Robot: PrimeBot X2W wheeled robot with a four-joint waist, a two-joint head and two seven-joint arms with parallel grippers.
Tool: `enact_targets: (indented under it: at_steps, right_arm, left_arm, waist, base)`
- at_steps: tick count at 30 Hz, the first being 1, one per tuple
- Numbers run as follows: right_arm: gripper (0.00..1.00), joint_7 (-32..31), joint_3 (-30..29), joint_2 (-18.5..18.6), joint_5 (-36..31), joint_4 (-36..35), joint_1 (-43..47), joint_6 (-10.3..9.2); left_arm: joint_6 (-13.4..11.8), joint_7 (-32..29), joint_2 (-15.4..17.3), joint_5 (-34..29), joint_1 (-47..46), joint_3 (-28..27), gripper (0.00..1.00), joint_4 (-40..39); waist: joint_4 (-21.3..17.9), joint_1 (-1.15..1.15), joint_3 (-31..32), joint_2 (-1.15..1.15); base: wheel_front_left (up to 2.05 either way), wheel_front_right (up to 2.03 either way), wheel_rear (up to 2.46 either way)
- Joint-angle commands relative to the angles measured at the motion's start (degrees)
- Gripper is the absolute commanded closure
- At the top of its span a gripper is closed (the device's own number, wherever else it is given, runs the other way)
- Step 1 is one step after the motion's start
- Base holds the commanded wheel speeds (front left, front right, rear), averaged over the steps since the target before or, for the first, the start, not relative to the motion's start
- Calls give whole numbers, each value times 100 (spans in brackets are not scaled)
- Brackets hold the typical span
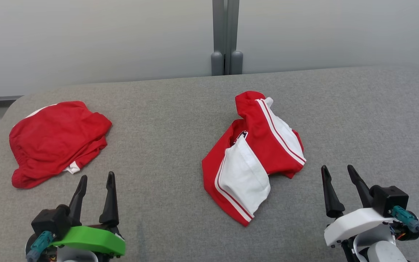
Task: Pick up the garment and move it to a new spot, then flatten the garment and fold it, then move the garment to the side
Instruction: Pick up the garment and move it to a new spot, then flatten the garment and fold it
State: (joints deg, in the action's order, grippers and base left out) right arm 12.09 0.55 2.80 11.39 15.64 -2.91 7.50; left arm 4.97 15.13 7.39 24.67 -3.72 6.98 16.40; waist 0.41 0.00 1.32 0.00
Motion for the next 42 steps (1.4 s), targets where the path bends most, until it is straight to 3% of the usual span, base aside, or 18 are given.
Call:
enact_targets:
  at_steps: [1, 11, 20, 26, 37, 38, 39, 40, 41, 42]
  right_arm:
    - [0, -17, -3, 17, -3, -6, 57, -2]
    - [0, -323, 111, 16, -139, 5, -267, -1]
    - [0, -2231, -292, 13, 253, 878, -1396, -1]
    - [0, -2861, -514, 11, 376, 1767, -2084, -1]
    - [0, -2609, -282, 6, 776, 3049, -2826, -1]
    - [5, -2629, -235, 5, 813, 3134, -2855, -1]
    - [38, -2616, -193, -2, 840, 3226, -2891, -1]
    - [83, -2557, -158, -9, 814, 3276, -2921, -1]
    - [100, -2483, -137, -9, 721, 3333, -2956, -1]
    - [100, -2433, -124, -4, 670, 3364, -2987, -1]
  left_arm:
    - [35, 2, -23, -43, 106, -65, 0, -23]
    - [144, 3, -145, -249, 86, -220, 0, -40]
    - [208, 3, -214, -369, -252, -186, 0, -217]
    - [234, 3, -246, -451, -471, -150, 0, -274]
    - [252, 3, -288, -522, -644, -129, 0, -277]
    - [253, 3, -293, -525, -648, -129, 0, -274]
    - [254, 3, -297, -529, -650, -130, 0, -268]
    - [254, 3, -300, -528, -649, -139, 0, -268]
    - [255, 3, -304, -527, -650, -148, 0, -268]
    - [256, 3, -308, -527, -647, -149, 0, -270]
  waist:
    - [-9, 0, -3, 0]
    - [-19, 0, -79, 0]
    - [132, 0, -594, 0]
    - [313, 0, -933, 0]
    - [552, 0, -1176, 0]
    - [562, 0, -1180, 0]
    - [572, 0, -1182, 0]
    - [576, 0, -1183, 0]
    - [578, 0, -1181, 0]
    - [577, 0, -1177, 0]
  base:
    - [0, 0, 0]
    - [0, 0, 0]
    - [0, 0, 0]
    - [0, 0, 0]
    - [0, 0, 0]
    - [0, 0, 0]
    - [0, 0, 0]
    - [0, 0, 0]
    - [0, 0, 0]
    - [0, 0, 0]
